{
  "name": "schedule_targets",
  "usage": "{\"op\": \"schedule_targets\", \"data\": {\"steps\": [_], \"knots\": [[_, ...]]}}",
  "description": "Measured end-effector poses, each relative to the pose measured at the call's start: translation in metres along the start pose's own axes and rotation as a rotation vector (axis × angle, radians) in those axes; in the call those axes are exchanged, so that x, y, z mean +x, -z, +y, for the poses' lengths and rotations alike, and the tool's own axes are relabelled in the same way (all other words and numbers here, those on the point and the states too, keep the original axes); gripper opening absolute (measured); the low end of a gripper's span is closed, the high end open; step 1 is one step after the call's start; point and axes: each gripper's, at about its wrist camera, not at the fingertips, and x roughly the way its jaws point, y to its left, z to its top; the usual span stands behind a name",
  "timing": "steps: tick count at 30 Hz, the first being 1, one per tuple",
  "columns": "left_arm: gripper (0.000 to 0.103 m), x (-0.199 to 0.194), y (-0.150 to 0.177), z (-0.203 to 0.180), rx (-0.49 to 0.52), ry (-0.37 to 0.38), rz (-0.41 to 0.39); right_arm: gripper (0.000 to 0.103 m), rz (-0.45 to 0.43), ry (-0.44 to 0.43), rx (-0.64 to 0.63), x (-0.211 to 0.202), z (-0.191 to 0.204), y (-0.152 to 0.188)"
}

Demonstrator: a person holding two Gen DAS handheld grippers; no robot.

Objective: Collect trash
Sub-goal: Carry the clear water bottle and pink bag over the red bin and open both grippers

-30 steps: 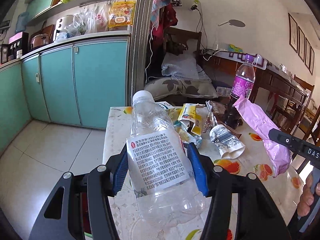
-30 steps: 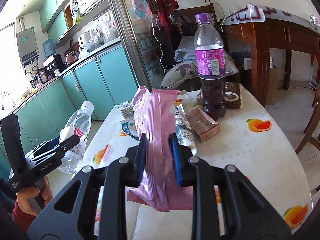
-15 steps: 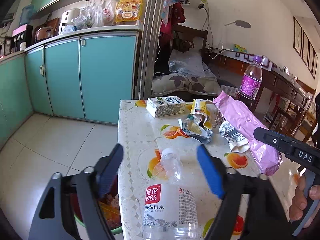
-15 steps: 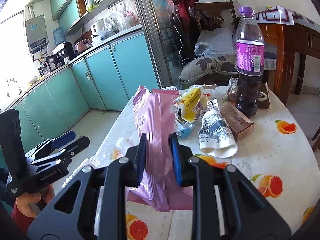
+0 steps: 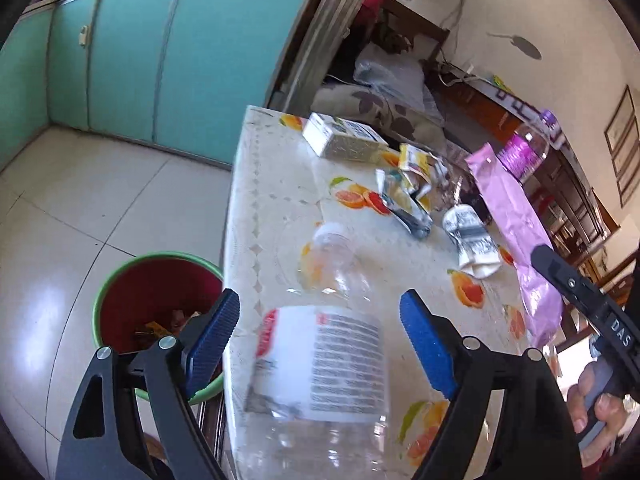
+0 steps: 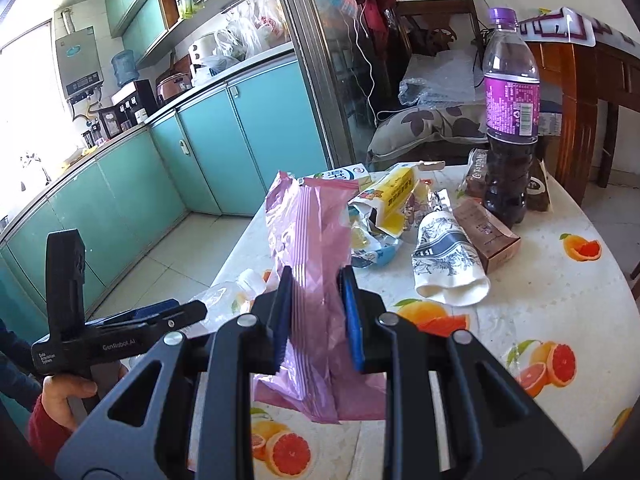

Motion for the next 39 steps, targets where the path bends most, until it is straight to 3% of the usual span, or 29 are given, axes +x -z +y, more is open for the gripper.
{"op": "schedule_targets", "data": {"steps": [4, 11, 12, 16, 21, 28, 39], "knots": [[0.079, -0.006, 0.005, -0.024, 0.157, -0.037, -0.001, 0.024, 0.004, 0.000, -0.002, -0.001, -0.002, 0.000], [0.067, 0.018, 0.017, -0.025, 0.179, -0.088, 0.089, 0.024, 0.011, -0.010, 0.013, -0.001, -0.006, 0.001], [0.059, 0.019, 0.019, -0.025, 0.179, -0.091, 0.092, 0.024, 0.012, -0.011, 0.011, -0.001, -0.004, 0.002], [0.056, 0.017, 0.022, -0.029, 0.192, -0.076, 0.061, 0.024, 0.016, -0.023, 0.007, 0.001, -0.001, 0.003], [0.055, -0.012, 0.011, -0.034, 0.200, -0.095, -0.090, 0.024, 0.016, -0.036, -0.001, 0.003, 0.004, 0.003], [0.056, -0.038, -0.008, -0.010, 0.133, -0.163, -0.191, 0.024, 0.006, -0.060, -0.025, 0.010, 0.020, -0.004], [0.056, -0.065, -0.019, 0.052, -0.026, -0.197, -0.224, 0.024, 0.073, -0.171, -0.118, 0.046, 0.076, -0.027]]}}
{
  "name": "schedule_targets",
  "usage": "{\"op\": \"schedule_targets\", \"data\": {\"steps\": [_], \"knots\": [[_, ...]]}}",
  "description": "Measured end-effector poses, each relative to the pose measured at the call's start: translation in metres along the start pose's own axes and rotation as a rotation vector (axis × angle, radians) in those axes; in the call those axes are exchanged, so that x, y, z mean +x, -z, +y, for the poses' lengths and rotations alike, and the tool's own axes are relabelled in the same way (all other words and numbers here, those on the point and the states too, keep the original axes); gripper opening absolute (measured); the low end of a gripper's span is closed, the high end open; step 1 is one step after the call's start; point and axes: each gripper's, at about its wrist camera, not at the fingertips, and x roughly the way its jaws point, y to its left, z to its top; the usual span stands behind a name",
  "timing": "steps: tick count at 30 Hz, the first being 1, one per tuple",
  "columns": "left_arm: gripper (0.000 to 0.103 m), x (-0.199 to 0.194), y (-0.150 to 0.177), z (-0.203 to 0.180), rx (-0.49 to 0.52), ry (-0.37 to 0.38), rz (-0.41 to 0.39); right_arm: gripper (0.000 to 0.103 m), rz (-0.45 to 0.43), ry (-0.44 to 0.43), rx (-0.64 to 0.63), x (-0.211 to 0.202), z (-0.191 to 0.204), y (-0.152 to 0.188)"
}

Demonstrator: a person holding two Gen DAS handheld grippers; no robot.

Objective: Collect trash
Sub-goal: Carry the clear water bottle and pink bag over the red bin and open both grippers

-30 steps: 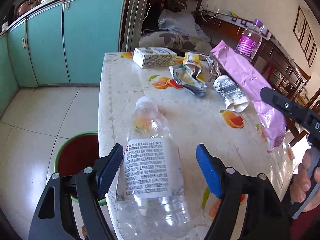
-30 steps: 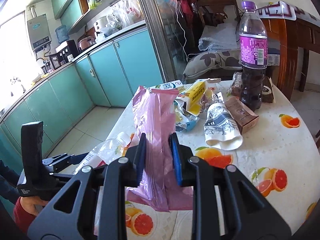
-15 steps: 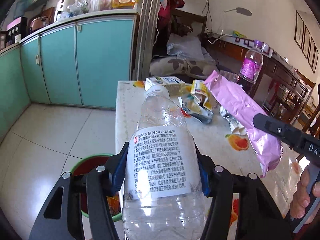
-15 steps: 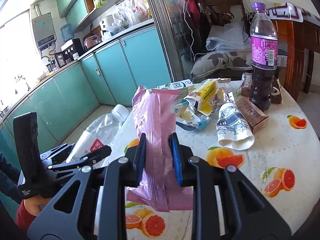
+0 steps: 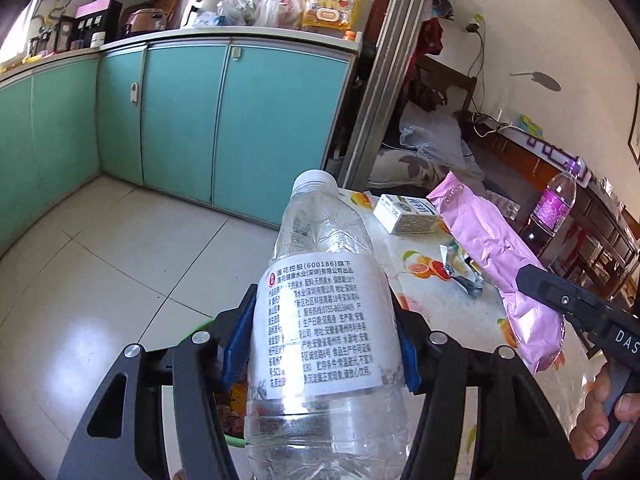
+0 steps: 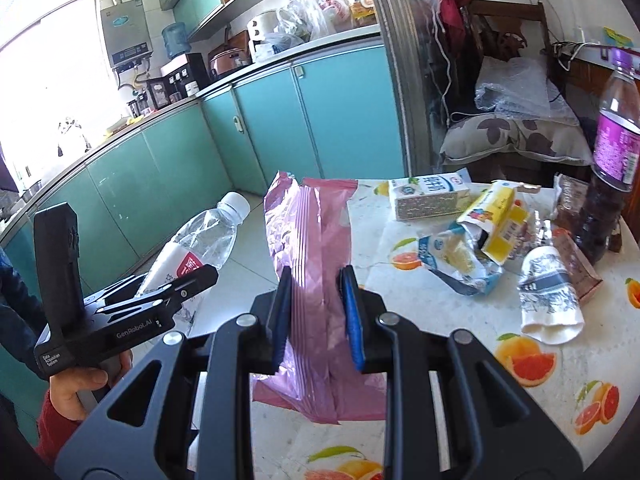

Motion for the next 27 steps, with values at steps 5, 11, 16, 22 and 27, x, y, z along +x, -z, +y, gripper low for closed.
{"op": "schedule_targets", "data": {"steps": [5, 11, 16, 22, 27], "knots": [[0.056, 0.007, 0.010, 0.032, -0.063, -0.047, 0.060, 0.024, 0.113, -0.097, 0.015, 0.043, 0.019, -0.019], [0.056, 0.025, 0.030, 0.054, -0.083, -0.091, 0.148, 0.024, 0.248, -0.186, 0.098, 0.098, 0.030, -0.027], [0.056, 0.037, 0.038, 0.067, -0.107, -0.102, 0.190, 0.024, 0.305, -0.178, 0.128, 0.132, 0.039, -0.026], [0.056, 0.052, 0.038, 0.067, -0.108, -0.118, 0.218, 0.029, 0.321, -0.140, 0.120, 0.153, 0.048, -0.026], [0.066, 0.058, 0.036, 0.063, -0.089, -0.167, 0.213, 0.053, 0.283, -0.102, 0.101, 0.155, 0.050, -0.034]]}}
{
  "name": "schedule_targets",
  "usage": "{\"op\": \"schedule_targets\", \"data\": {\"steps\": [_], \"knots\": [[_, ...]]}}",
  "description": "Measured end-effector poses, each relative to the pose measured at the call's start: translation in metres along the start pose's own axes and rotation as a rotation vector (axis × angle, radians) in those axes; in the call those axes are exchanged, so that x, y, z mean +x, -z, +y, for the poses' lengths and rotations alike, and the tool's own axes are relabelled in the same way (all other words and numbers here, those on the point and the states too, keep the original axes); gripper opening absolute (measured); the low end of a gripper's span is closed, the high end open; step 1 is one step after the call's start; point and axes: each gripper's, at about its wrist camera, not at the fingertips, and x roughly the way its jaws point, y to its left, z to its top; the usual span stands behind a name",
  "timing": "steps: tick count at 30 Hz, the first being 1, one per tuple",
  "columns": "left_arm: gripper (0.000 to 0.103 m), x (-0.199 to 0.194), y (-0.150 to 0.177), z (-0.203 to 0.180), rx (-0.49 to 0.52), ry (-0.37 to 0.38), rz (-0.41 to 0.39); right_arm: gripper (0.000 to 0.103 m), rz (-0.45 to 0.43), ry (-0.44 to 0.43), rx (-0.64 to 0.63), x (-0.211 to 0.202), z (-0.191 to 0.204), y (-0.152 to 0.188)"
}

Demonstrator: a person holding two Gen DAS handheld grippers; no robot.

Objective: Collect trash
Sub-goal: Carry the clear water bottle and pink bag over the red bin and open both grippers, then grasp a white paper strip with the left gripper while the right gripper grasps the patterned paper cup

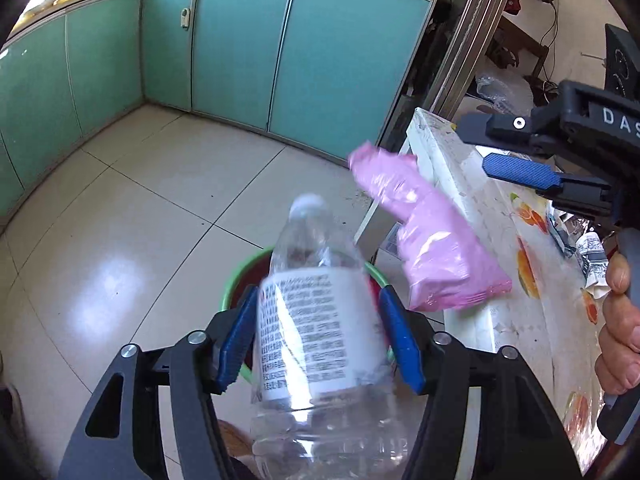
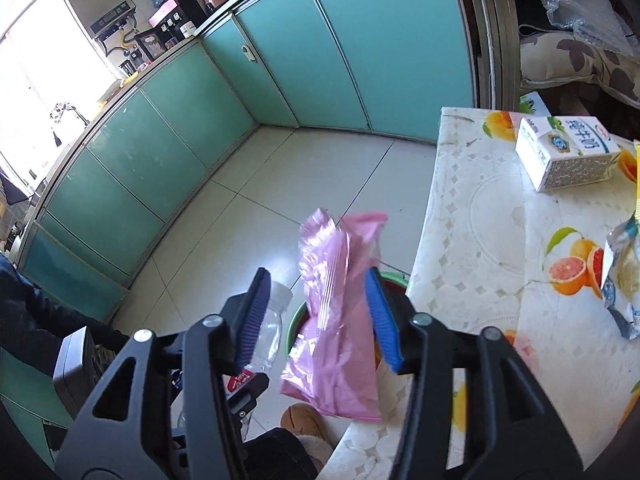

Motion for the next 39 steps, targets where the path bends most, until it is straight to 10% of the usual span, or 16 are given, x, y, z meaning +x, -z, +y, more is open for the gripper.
{"op": "schedule_targets", "data": {"steps": [13, 23, 34, 39], "knots": [[0.076, -0.017, -0.007, -0.027, 0.020, 0.040, -0.087, 0.065, -0.170, 0.062, -0.093, -0.095, -0.024, 0.031], [0.080, -0.026, 0.000, -0.074, 0.105, 0.085, -0.126, 0.072, -0.293, 0.386, -0.068, -0.195, -0.131, 0.081], [0.093, -0.049, -0.003, -0.144, 0.207, 0.118, -0.203, 0.072, -0.131, 0.355, 0.173, -0.164, -0.253, 0.080], [0.093, -0.027, -0.017, -0.192, 0.189, 0.171, -0.155, 0.051, -0.111, 0.311, 0.127, -0.150, -0.244, 0.082]]}}
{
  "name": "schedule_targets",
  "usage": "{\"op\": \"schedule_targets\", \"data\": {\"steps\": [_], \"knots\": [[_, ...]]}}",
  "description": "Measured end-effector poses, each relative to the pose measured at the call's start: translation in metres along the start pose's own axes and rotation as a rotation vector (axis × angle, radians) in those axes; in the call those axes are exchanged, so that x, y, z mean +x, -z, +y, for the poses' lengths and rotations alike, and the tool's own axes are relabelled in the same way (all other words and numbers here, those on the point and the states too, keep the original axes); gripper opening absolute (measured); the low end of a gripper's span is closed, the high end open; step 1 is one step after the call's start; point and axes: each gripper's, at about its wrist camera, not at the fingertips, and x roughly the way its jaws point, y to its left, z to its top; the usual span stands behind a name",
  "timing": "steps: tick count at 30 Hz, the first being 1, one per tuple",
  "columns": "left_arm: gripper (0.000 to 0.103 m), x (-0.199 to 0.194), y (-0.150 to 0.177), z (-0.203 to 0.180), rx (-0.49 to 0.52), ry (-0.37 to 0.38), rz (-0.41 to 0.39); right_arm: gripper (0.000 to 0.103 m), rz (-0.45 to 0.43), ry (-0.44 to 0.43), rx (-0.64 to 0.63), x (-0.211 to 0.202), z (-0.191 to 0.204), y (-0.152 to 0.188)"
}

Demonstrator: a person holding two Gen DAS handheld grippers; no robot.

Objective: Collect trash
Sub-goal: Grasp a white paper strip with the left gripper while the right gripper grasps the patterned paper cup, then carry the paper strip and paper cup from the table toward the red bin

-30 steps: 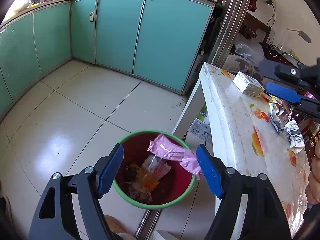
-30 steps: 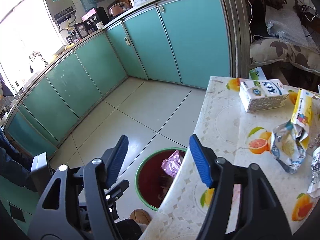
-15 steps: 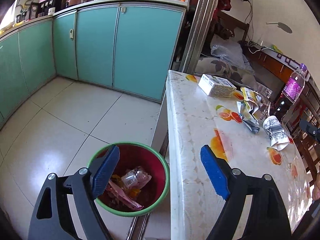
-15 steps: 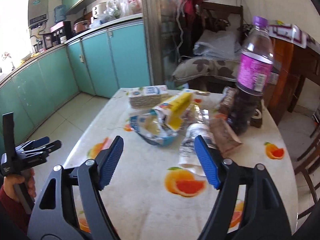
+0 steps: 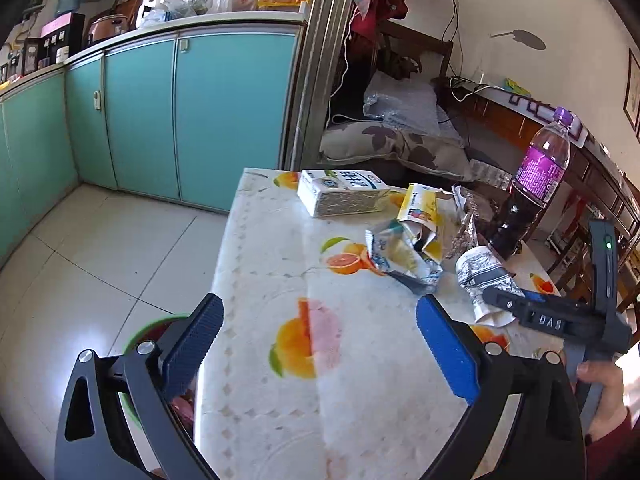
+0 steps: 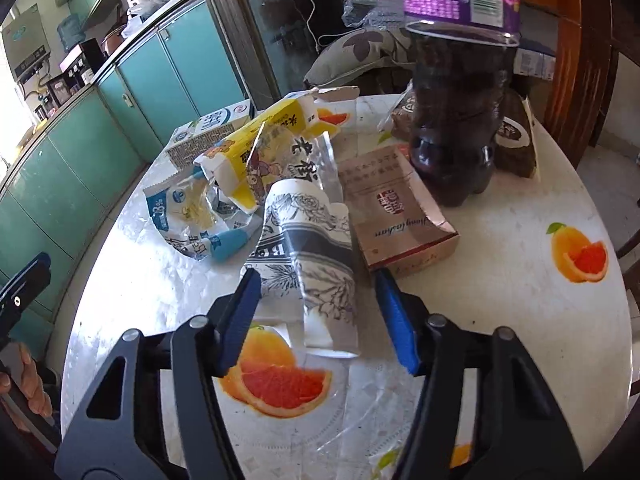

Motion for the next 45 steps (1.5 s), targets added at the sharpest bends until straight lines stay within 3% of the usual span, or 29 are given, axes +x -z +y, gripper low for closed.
{"op": "schedule_targets", "data": {"steps": [1, 2, 4, 8, 11, 14, 16, 17, 19, 20, 23, 33, 40, 45], "knots": [[0.093, 0.009, -0.004, -0.006, -0.012, 0.007, 0.006, 0.044, 0.004, -0.027, -0.001, -0.001, 0.002, 0.001], [0.093, 0.020, -0.008, -0.011, -0.029, 0.006, 0.018, 0.027, 0.005, -0.034, -0.003, -0.003, 0.003, 0.001], [0.093, 0.042, -0.014, -0.017, -0.080, 0.014, 0.049, 0.026, -0.002, -0.012, -0.030, -0.009, 0.005, 0.002], [0.092, 0.084, -0.018, -0.022, -0.200, 0.028, 0.117, 0.026, -0.015, -0.066, 0.014, -0.027, -0.010, 0.011], [0.090, 0.103, -0.017, -0.030, -0.228, 0.026, 0.136, 0.026, -0.040, -0.078, 0.036, -0.043, -0.020, 0.017], [0.075, 0.114, -0.016, -0.038, -0.212, -0.021, 0.131, 0.026, -0.054, -0.078, 0.060, -0.050, -0.029, 0.017], [0.055, 0.119, -0.016, -0.039, -0.221, -0.024, 0.137, 0.026, -0.052, -0.080, 0.083, -0.051, -0.036, 0.020], [0.051, 0.121, -0.016, -0.040, -0.217, -0.024, 0.134, 0.026, -0.050, -0.086, 0.095, -0.052, -0.038, 0.021], [0.021, 0.124, -0.017, -0.044, -0.194, -0.014, 0.154, 0.026, -0.052, -0.095, 0.109, -0.053, -0.041, 0.021], [0.021, 0.124, -0.017, -0.044, -0.191, -0.011, 0.153, 0.026, -0.056, -0.095, 0.111, -0.054, -0.040, 0.021], [0.005, 0.111, -0.018, -0.046, -0.174, 0.001, 0.125, 0.026, -0.067, -0.098, 0.110, -0.057, -0.040, 0.020], [0.001, 0.050, -0.007, -0.044, -0.103, 0.040, 0.061, 0.026, -0.095, -0.114, 0.098, -0.063, -0.033, 0.023], [0.001, 0.007, 0.000, -0.049, 0.052, -0.023, -0.006, 0.026, -0.116, -0.087, 0.061, -0.064, -0.021, 0.028], [0.001, -0.015, 0.003, -0.041, 0.102, -0.023, -0.026, 0.026, -0.126, -0.039, 0.023, -0.060, -0.012, 0.034]]}}
